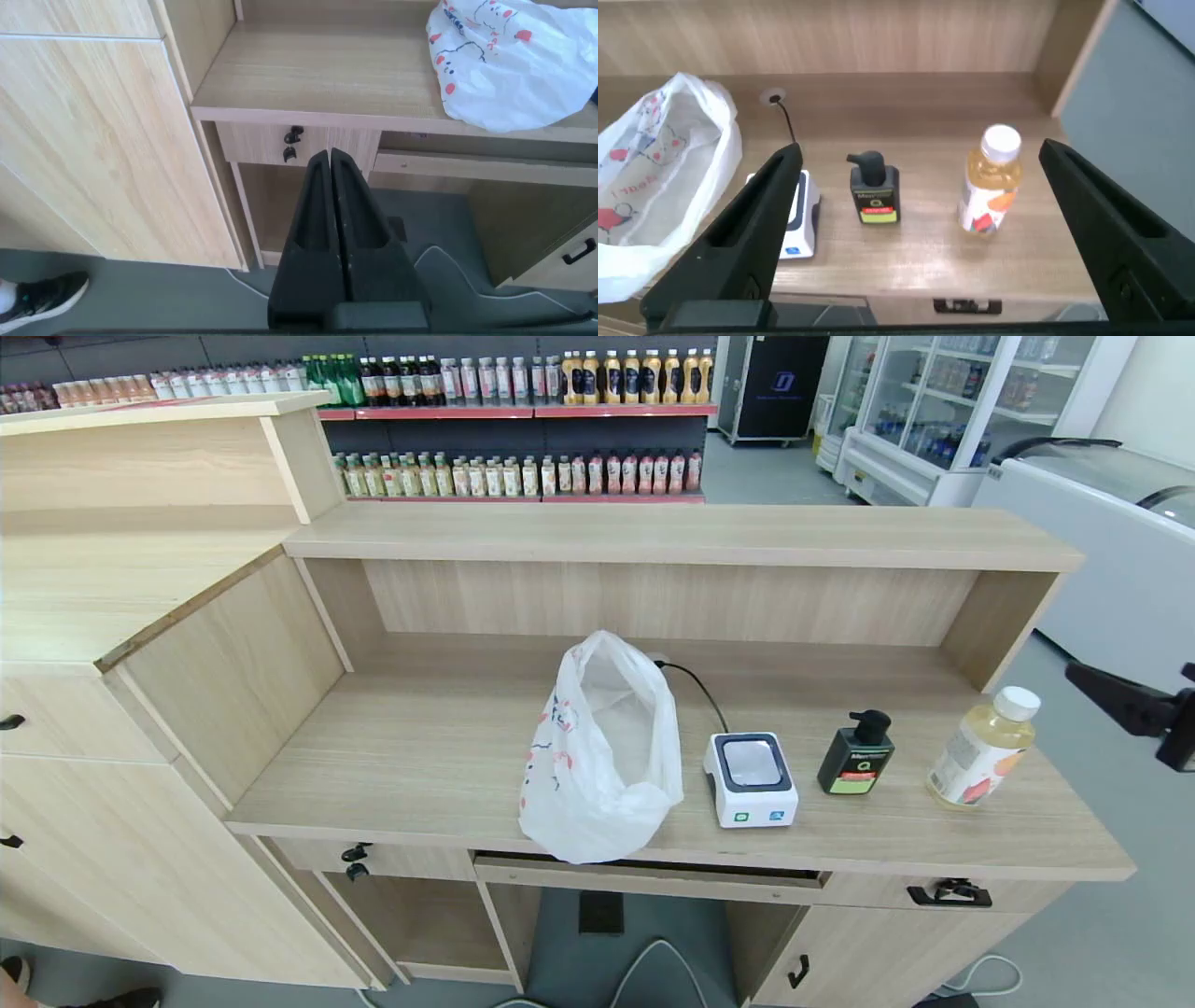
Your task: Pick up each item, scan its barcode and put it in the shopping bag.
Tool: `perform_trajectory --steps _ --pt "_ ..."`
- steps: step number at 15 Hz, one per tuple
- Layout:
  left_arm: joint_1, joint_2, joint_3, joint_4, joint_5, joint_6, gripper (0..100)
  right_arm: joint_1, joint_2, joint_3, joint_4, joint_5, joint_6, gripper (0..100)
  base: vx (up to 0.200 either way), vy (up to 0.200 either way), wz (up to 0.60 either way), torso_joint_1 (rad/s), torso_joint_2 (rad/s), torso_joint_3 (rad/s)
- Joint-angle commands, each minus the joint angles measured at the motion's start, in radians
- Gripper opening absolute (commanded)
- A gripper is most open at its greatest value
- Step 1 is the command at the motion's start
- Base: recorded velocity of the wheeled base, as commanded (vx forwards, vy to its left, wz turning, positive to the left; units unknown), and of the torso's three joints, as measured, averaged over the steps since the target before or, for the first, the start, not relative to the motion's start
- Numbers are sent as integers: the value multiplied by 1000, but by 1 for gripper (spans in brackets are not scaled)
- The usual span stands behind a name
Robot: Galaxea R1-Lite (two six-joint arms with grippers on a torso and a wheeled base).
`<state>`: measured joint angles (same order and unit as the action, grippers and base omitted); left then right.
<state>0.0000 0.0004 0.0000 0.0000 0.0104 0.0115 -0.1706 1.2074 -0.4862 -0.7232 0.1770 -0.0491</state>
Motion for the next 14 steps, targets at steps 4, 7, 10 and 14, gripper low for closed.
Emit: perform_trajectory --steps 4,7,10,14 --pt "0 0 0 0 0 1 0 -201 477 -74 -229 397 -290 100 0 0 0 0 0 0" --pt "0 0 0 0 0 -1 0 -187 577 -103 -266 417 -342 100 0 0 0 0 0 0" --pt "0 0 0 0 0 -1 0 -173 652 -135 -283 457 -414 100 0 0 0 0 0 0" --pt "0 0 0 0 0 -1 0 -101 785 -189 -320 476 -485 100 0 0 0 0 0 0"
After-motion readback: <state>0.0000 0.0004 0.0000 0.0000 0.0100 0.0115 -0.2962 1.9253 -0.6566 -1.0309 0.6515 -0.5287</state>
